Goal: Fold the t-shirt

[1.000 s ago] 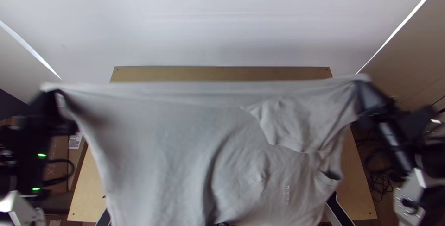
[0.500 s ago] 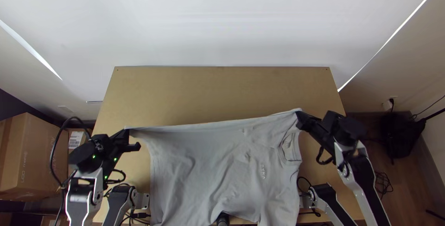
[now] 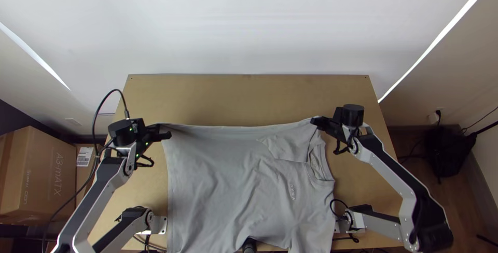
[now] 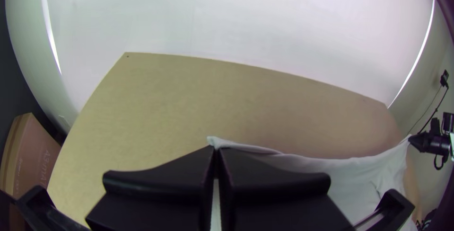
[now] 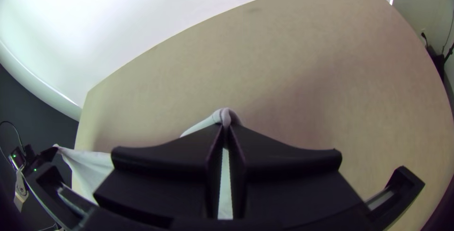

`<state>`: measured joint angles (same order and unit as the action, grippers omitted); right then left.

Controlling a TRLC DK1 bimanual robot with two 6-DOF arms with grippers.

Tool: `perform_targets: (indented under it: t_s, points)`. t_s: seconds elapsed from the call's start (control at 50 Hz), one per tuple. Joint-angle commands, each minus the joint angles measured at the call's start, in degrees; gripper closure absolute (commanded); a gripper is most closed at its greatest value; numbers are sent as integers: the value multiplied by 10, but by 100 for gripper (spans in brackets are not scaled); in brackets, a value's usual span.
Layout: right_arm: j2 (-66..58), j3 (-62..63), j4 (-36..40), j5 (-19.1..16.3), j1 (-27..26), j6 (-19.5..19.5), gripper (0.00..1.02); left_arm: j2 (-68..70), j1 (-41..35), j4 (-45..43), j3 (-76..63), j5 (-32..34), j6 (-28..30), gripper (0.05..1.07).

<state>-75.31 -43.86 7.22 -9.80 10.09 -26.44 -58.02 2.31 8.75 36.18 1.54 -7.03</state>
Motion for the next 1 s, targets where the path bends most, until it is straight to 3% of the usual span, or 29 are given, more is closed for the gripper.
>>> perform_targets:
  t_s: [0.0,0.48,0.98]
  points:
    - [-62,-51,-24,11,-15,24,100,-78,1,-37,42,3,12,105]
    - [-289,-265,-23,17,-51,73,100,-388,11,-92,266,2,17,105]
    - [-474,-530,48,28,-60,68,100,-583,33,-18,524,2,16,105]
